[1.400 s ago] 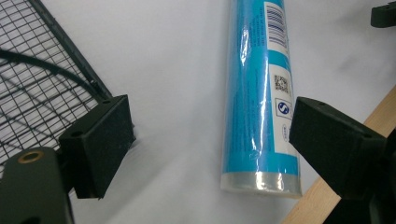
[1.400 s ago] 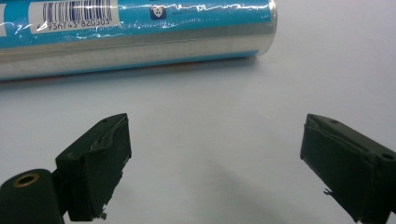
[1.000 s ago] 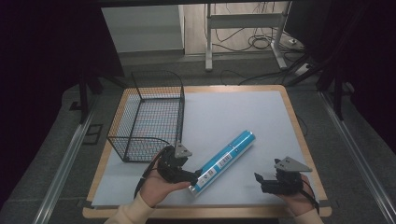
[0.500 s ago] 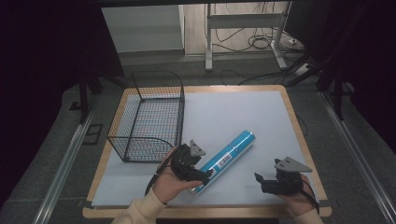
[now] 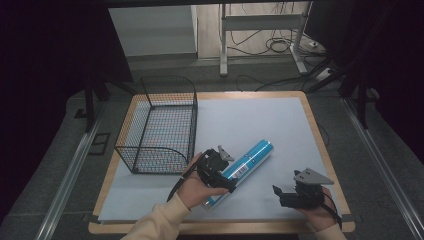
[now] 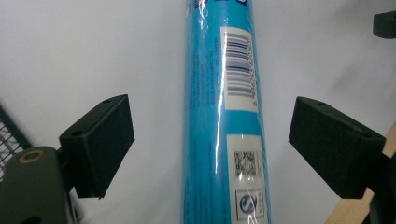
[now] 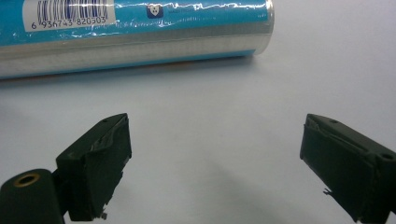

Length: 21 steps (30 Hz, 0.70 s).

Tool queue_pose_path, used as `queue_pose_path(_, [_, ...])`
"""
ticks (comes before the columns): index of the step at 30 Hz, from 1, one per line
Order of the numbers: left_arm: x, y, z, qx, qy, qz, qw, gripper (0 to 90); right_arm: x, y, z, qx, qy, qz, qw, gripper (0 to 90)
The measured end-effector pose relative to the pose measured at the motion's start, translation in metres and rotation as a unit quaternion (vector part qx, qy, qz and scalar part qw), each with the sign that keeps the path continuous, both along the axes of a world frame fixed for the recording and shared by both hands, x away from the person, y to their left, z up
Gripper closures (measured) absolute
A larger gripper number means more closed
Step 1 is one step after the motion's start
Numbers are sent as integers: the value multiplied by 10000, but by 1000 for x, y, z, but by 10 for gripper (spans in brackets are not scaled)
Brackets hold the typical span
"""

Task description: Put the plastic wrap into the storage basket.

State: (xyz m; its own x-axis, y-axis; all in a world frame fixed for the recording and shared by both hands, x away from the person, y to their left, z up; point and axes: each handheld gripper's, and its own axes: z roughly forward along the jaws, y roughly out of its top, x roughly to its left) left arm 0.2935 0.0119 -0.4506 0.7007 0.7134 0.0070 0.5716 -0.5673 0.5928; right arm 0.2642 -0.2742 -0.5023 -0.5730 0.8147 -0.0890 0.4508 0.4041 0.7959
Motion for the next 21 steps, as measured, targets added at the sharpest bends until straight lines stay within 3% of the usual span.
queue_pose_path(8, [10,-16,-1,109,59,-92,9999,135,0,0,0,-14,8,1,10000,93])
queue_pose_path(21, [29,-40,-15,328,368,-148,9987,136,0,0,0,-34,7,10,10000,93])
